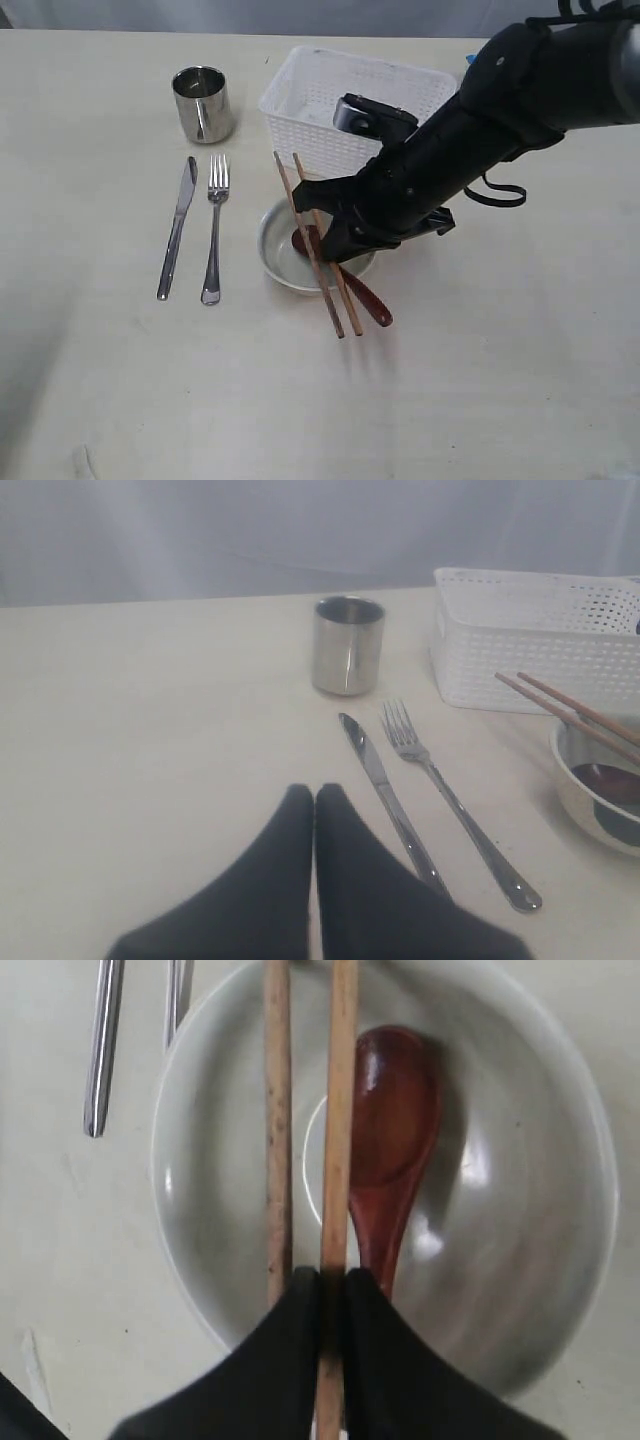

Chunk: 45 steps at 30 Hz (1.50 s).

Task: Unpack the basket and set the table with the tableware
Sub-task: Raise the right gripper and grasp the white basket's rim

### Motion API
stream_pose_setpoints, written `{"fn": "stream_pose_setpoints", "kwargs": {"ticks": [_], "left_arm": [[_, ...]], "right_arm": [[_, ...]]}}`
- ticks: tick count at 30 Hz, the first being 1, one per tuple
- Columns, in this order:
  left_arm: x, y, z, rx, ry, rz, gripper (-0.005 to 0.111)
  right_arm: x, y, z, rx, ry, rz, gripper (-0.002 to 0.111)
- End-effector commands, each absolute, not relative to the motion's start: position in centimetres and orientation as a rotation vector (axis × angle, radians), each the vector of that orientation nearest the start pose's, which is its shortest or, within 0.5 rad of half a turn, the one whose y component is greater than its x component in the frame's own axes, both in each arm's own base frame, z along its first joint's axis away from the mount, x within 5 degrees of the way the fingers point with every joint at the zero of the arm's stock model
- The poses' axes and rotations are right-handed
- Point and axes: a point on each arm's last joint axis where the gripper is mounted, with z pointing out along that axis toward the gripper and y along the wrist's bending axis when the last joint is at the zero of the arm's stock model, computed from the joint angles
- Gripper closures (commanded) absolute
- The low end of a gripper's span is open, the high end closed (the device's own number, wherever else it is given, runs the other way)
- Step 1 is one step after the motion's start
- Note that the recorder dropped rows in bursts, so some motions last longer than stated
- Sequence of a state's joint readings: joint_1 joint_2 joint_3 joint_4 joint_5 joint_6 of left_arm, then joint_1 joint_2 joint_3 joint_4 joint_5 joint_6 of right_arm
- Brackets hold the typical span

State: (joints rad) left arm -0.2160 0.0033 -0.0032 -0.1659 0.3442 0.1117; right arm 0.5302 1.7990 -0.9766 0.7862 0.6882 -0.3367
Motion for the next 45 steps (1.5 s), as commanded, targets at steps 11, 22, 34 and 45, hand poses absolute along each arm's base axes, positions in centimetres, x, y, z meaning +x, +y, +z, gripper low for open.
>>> {"fn": "stream_pose_setpoints", "kwargs": {"ticks": [11,22,34,45], "left_arm": [[5.1,-1.7,18.3,0.198,1.817,-0.241,0.107],[5.1,-1.7,18.3,0.200,1.817,-0.239,0.107],[5.1,-1.7,18.3,0.200,1.817,-0.239,0.107],[5.1,-1.7,18.3,0.198,1.817,-0.241,0.107]], "right_arm": [[26.2,20.2,16.2,-0.447,2.898,0.824,0.075],[27.4,20.3,25.5,-0.555,2.601,0.834,0.075],[31.7,16.3,28.8,-0.948,2.337,0.490,0.075],[34.8,17.8,20.7,-1.096,2.455,0.458,0.055]]}}
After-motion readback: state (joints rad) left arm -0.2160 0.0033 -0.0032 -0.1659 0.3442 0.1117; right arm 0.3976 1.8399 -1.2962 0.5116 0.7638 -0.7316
